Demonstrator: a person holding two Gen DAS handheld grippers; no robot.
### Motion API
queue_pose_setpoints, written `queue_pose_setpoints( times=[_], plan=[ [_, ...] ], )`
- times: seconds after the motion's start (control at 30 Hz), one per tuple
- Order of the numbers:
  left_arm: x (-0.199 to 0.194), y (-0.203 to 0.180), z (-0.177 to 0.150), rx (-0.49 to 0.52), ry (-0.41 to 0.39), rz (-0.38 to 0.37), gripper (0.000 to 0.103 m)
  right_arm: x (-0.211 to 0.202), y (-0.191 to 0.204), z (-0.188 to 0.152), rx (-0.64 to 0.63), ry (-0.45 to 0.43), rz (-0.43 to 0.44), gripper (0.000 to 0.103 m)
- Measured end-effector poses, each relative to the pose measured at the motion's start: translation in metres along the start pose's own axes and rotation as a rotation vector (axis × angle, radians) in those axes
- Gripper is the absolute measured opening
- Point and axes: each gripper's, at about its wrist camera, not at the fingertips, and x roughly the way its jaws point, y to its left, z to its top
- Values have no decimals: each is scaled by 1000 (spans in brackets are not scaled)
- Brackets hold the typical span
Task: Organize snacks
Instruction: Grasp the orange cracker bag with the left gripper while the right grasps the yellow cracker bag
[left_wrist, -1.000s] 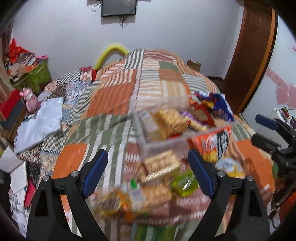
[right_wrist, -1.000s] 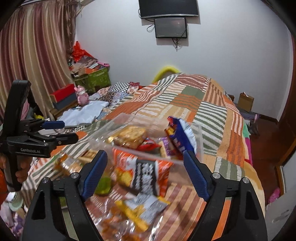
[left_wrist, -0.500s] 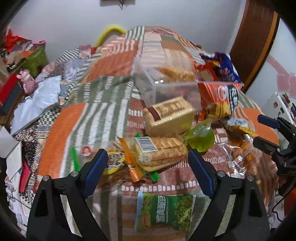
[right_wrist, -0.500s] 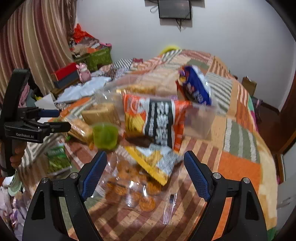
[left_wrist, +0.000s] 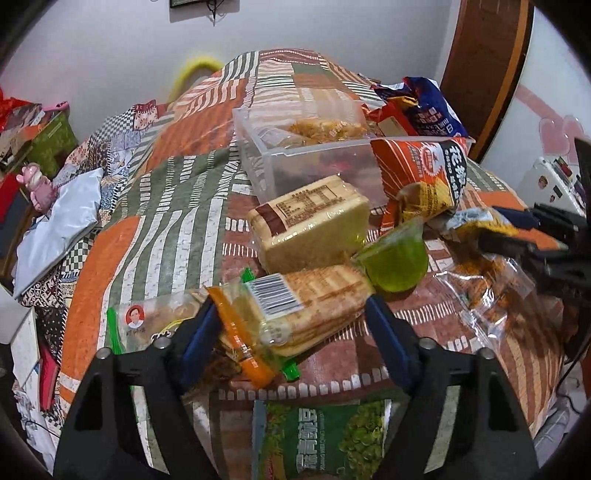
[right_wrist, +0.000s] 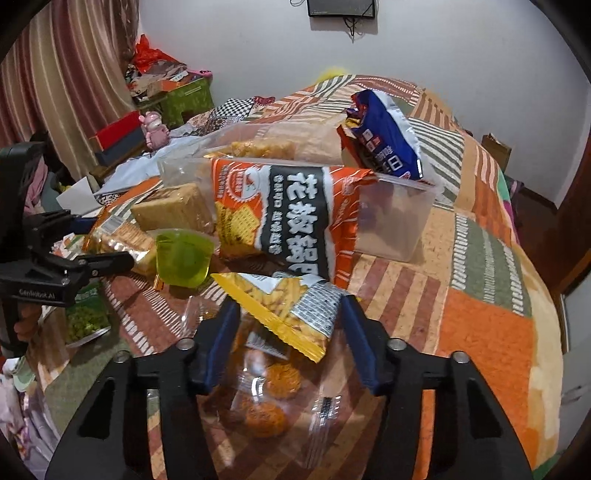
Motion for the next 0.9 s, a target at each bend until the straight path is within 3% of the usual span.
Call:
queue_pose_setpoints(
  times=[0.17,0.47,0.67,0.9],
  plan=[
    [-9,-5,-7,10,-16,13,66,-1,-8,1,35,-4,29,41],
    [-33,-12,-17,15,-36,-29,50,-10,-12,-4,72,-27,59,28],
    [-42,-27,-25,27,-31,-94,48,-23,-12,-3,87,-64,88,21],
    [-22,-33,-25,4,-20,-45,49,-24,-8,-1,62,-62,79,21]
  ],
)
